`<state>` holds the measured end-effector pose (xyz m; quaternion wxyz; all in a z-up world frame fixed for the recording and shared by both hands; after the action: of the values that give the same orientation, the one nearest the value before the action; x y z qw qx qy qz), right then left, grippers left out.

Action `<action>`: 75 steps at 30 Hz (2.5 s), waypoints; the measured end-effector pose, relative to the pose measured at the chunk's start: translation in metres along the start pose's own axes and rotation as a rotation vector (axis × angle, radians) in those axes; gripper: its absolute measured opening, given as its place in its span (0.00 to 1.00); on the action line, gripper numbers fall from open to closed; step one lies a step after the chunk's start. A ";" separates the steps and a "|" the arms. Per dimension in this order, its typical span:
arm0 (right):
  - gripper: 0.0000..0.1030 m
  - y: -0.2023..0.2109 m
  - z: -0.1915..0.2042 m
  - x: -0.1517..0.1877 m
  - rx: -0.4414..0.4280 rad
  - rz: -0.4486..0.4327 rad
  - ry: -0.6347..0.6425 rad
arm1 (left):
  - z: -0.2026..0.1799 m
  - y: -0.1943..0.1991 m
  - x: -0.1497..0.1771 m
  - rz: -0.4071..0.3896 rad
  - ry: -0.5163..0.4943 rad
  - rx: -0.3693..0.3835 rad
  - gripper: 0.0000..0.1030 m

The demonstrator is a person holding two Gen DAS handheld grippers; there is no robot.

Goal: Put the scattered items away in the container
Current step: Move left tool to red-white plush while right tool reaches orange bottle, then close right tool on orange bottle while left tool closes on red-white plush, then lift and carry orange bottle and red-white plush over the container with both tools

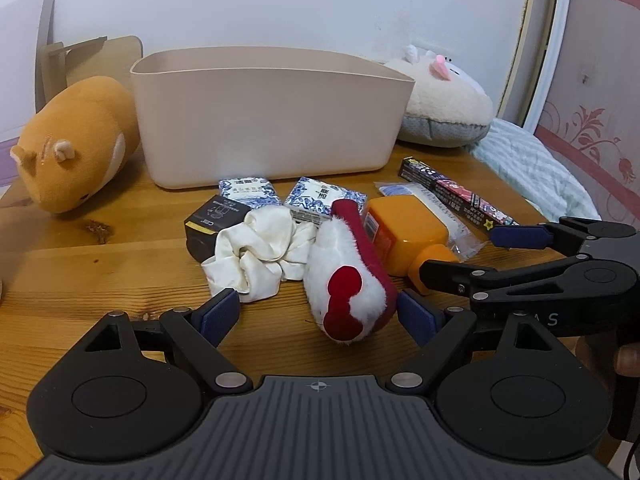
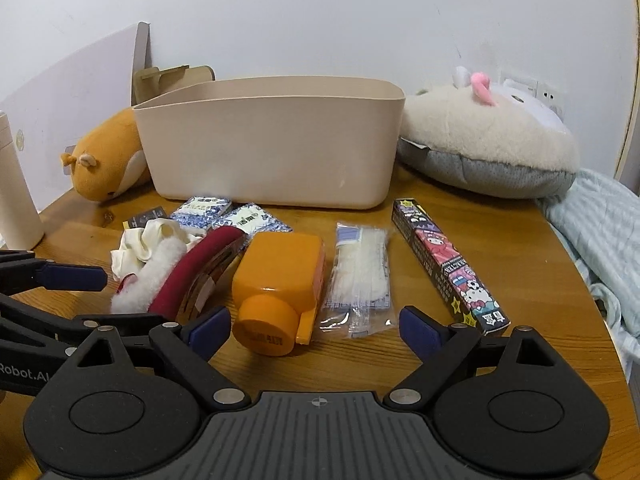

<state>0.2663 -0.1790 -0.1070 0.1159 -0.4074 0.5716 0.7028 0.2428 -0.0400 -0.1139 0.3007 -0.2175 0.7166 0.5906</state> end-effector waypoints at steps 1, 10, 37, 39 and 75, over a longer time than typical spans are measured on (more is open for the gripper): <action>0.89 -0.001 0.001 -0.001 -0.003 -0.001 0.003 | 0.001 0.000 0.000 0.000 0.000 0.001 0.85; 0.79 -0.012 0.013 -0.010 0.012 0.000 0.082 | 0.007 -0.003 -0.002 0.000 0.000 -0.005 0.85; 0.48 -0.035 0.009 -0.023 0.014 0.067 0.103 | -0.002 -0.023 -0.014 -0.012 -0.047 -0.016 0.67; 0.48 -0.034 0.009 -0.023 0.010 0.069 0.098 | -0.007 -0.019 -0.015 -0.042 -0.081 -0.043 0.67; 0.48 -0.028 -0.018 -0.021 -0.027 0.083 0.021 | -0.024 -0.040 -0.020 0.011 -0.126 -0.010 0.40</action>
<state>0.3052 -0.1796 -0.1126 0.0750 -0.3920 0.5797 0.7104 0.2804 -0.0730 -0.1259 0.3406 -0.1774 0.6947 0.6082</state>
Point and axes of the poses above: each gripper's, at about its wrist camera, not at the fingertips, and y roughly against the way its jaws point, z to its left, x to its underside, the point moved 5 cm from there along -y, roughly the way its jaws point, and after that the axes turned 8 degrees about z, right-handed, at the moved point
